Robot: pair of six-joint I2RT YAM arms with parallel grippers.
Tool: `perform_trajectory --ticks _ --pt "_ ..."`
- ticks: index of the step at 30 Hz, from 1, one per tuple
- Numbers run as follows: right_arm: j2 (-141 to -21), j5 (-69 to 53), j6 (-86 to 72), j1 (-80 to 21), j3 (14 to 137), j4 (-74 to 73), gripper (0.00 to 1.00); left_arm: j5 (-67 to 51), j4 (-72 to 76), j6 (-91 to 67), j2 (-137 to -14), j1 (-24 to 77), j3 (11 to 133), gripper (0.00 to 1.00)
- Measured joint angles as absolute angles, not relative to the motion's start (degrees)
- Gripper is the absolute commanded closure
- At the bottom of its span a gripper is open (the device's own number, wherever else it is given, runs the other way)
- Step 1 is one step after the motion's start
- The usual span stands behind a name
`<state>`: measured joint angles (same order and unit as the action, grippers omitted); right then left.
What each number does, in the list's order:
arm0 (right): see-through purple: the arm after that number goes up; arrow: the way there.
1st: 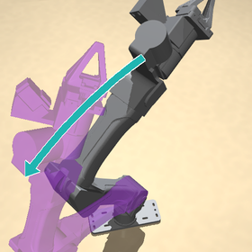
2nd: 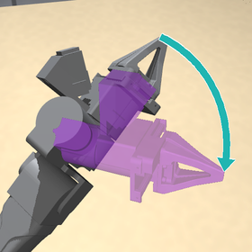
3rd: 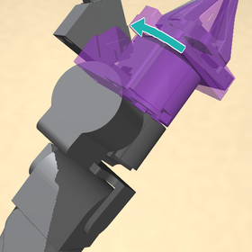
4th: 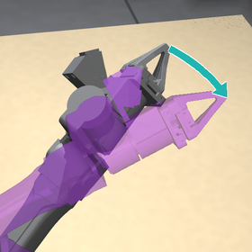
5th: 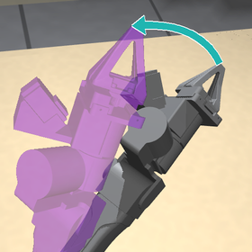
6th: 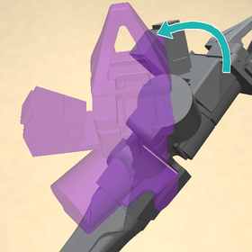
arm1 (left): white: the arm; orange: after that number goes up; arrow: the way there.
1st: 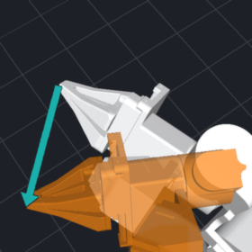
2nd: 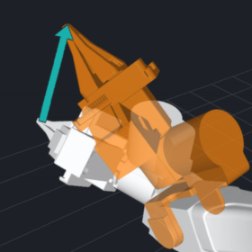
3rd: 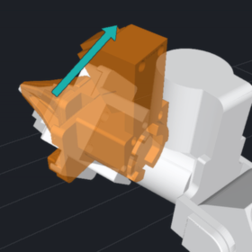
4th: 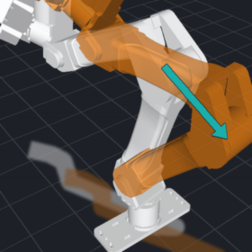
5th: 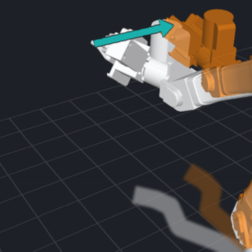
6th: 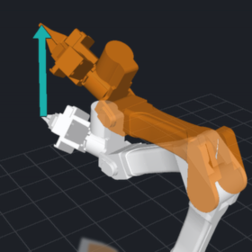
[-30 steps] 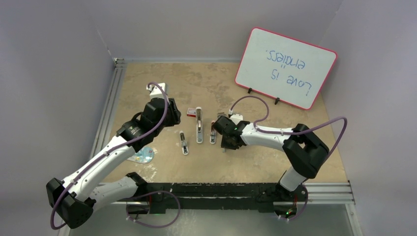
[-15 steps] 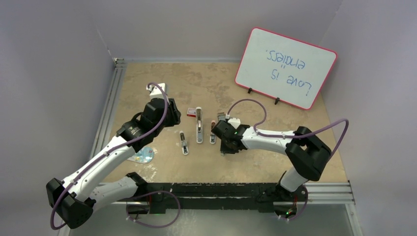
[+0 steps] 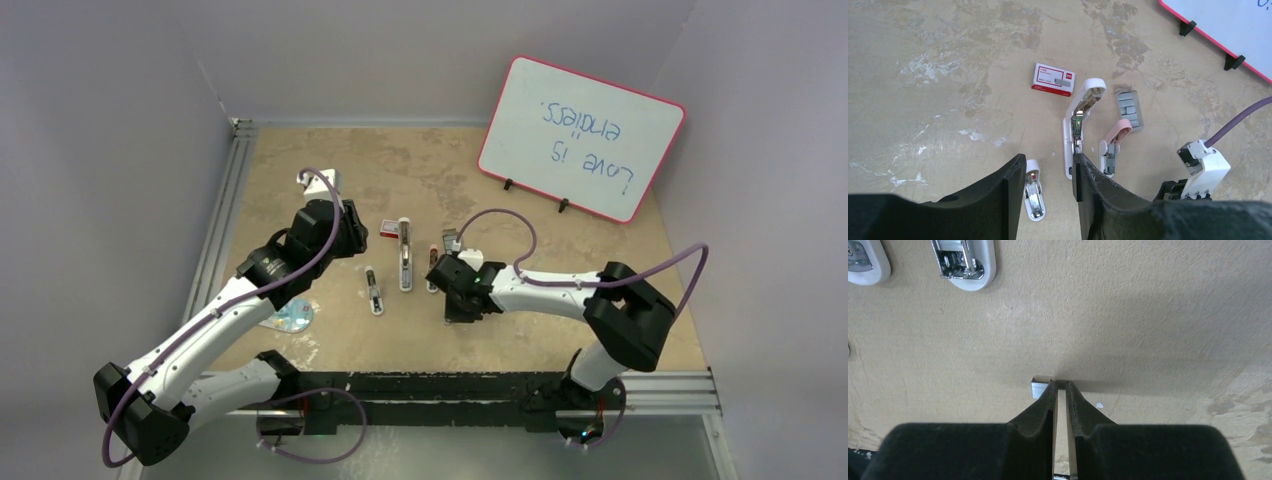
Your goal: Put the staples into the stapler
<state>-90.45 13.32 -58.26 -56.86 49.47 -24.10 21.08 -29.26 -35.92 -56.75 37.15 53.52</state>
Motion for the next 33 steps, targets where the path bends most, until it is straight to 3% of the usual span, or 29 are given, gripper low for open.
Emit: perform_trajectory --ticks 4,13,18,33 --pt "-90.5 14.3 -58.9 -57.6 50.0 -26.0 0.85 21.1 -29.3 -35.9 -56.8 37.1 53.5 0.61" --pt "-90.4 16.4 -59.4 -57.9 54.0 -29.7 0.56 21.1 -29.3 -35.9 -56.8 37.1 53.5 0.61" --pt "-91.9 16.4 -59.5 -58.6 55.8 -29.6 0.57 21.1 -29.3 -35.9 -56.8 37.1 53.5 0.61" --pt "-96.2 16.4 -59.5 -59.2 56.5 -29.5 0.81 21.1 -29.3 -35.9 -56.8 37.1 53.5 0.61"
